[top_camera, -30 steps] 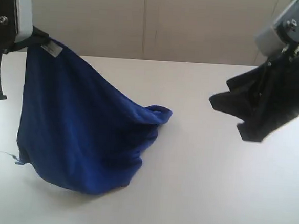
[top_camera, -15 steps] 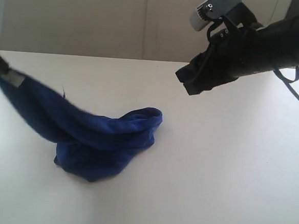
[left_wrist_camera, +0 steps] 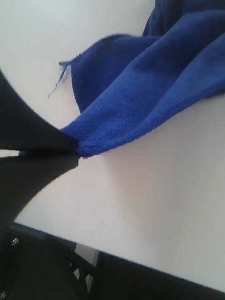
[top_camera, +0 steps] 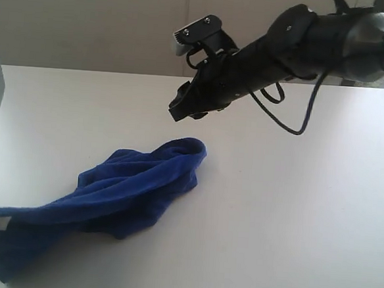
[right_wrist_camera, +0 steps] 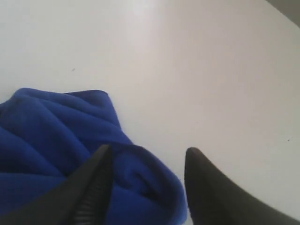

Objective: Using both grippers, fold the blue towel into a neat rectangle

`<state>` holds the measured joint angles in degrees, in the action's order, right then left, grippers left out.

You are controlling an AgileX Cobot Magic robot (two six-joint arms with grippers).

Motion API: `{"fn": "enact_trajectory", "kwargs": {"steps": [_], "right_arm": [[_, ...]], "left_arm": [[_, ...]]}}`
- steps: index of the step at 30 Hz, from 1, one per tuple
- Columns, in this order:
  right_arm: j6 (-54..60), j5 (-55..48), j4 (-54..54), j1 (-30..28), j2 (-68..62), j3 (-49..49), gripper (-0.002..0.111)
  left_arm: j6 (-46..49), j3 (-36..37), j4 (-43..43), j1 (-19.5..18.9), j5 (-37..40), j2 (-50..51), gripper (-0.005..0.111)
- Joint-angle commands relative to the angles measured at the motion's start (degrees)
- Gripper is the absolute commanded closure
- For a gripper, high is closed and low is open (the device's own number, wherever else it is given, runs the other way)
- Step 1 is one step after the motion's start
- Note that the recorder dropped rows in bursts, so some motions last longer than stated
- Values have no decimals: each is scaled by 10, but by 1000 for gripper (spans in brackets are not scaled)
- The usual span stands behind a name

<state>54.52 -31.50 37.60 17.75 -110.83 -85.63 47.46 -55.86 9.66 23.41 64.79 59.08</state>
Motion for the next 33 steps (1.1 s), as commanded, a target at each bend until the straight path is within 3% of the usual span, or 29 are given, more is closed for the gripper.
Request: {"fn": "enact_trajectory", "kwargs": {"steps": [1,7,19,21,24,28,33], "right_arm": [[-7,-17,-57,2,-50,-51,56],[-83,-37,-148,2,-106,-94,53],[-83,-23,-155,2,-156,-98,55],[-83,-27,-155,2,-156,-98,59],[-83,-43,-155,2,-156,-98,75],[-83,-77,-173,2,-155,-98,105],[-126,-96,-258,-2,-125,-98,108]], "left_arm": [[7,51,14,-1,52,-3,107],[11,86,28,-1,26,-3,107],[24,91,38,-1,0,-3,107],[24,91,38,-1,-4,-3,107],[24,91,38,-1,-18,-3,107],[24,91,38,-1,-24,-3,107],[24,91,33,-1,-24,-3,107]]}}
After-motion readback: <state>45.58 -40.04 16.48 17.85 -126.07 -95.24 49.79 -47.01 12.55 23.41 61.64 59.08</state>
